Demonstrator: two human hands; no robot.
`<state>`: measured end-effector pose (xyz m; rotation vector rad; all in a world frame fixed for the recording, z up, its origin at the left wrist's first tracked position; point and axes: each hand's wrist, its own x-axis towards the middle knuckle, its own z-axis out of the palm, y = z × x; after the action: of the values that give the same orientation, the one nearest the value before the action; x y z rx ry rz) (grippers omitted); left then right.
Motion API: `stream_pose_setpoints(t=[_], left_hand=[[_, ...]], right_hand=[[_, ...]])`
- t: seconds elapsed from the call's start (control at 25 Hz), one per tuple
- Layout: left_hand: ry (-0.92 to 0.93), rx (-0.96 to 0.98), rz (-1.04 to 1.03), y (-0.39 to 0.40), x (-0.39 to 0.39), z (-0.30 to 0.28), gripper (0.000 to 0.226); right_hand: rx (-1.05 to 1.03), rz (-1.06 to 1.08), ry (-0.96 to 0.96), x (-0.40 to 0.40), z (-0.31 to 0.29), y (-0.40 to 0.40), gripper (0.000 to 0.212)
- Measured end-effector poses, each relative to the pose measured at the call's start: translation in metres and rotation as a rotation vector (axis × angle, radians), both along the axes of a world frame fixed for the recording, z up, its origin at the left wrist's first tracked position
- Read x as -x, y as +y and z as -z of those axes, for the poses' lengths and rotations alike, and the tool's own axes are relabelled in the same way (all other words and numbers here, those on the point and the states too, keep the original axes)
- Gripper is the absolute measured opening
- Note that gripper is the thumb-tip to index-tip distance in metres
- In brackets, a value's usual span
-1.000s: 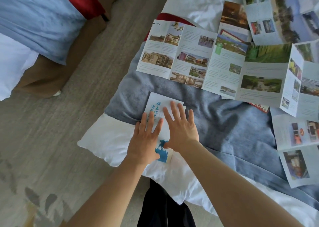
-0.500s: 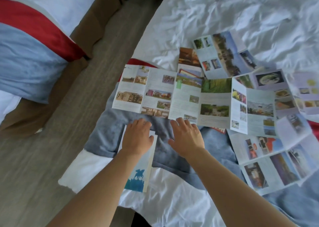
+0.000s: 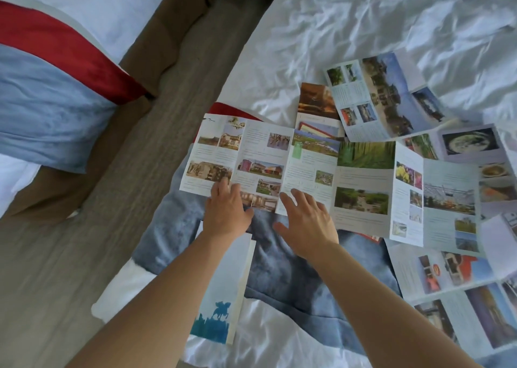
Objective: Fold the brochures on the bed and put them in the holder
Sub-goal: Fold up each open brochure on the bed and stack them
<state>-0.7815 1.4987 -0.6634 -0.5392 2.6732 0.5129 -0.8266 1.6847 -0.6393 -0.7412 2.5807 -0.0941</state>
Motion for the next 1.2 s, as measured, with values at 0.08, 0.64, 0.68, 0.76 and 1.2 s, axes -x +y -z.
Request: stream_pose_setpoints(t=[0.08, 0.64, 0.68, 0.76, 1.2], left_hand=[[0.012, 0.035, -0.068, -0.012, 0.011, 0.005, 0.060], [0.296, 0.056, -0.481, -0.067, 0.040, 0.011, 0.086], [0.360, 0.020, -0.483, -0.065, 0.043, 0.007, 0.071], [0.433, -0.093, -0.476, -0.055, 0.047, -0.003, 0.044], [0.088, -0.550, -0.502, -0.010, 0.075, 0.012, 0.049]], right_hand=[[-0.003, -0.011, -0.011, 0.011, 0.007, -0.010, 0.068], [-0.077, 0.127, 0.004, 0.035, 0.025, -0.039, 0.063], [-0.058, 0.169, -0.009, 0.037, 0.023, -0.039, 0.062], [-0.034, 0.225, -0.027, 0.041, 0.019, -0.039, 0.061], [0.002, 0.475, -0.009, 0.064, 0.014, 0.007, 0.052]])
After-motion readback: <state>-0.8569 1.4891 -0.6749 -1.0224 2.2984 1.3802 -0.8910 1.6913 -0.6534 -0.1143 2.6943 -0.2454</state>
